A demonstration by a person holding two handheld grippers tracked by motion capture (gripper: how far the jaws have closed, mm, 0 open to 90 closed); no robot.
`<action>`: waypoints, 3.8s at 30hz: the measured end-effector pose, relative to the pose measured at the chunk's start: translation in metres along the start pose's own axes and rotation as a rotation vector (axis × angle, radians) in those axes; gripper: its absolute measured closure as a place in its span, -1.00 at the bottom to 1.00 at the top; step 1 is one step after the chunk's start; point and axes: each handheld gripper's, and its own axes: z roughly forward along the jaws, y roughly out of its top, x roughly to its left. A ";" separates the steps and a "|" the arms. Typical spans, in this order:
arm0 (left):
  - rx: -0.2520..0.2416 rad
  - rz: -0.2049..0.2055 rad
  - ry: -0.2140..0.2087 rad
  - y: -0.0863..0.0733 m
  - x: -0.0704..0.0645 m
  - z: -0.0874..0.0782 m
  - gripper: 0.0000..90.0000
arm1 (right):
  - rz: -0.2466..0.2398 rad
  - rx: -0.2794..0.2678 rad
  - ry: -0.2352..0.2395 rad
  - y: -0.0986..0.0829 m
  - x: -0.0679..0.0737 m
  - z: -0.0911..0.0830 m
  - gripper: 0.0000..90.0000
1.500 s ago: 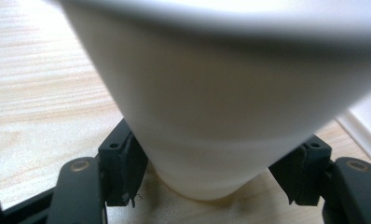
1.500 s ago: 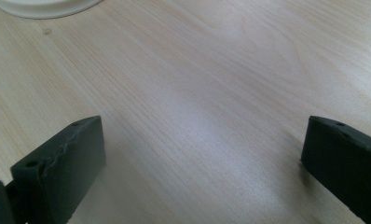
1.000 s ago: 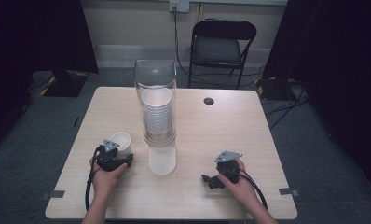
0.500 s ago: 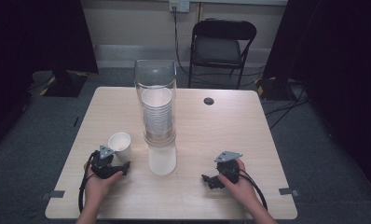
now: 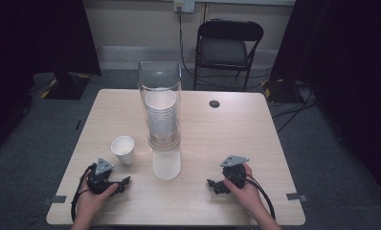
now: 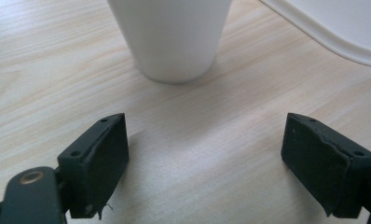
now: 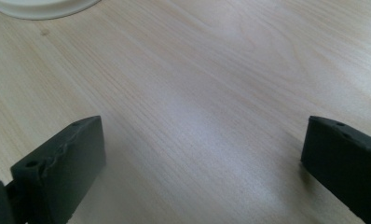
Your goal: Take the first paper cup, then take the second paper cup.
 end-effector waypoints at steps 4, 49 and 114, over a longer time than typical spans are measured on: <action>-0.001 0.002 0.001 0.000 -0.001 0.000 -0.68 | -0.003 0.001 -0.002 0.000 0.000 0.000 -1.00; -0.092 0.046 -0.215 0.073 -0.074 0.000 -0.63 | 0.002 0.001 -0.004 -0.001 0.000 -0.001 -1.00; -0.290 0.086 -0.147 0.122 -0.093 0.015 -0.17 | 0.003 0.000 -0.004 -0.001 0.000 -0.001 -1.00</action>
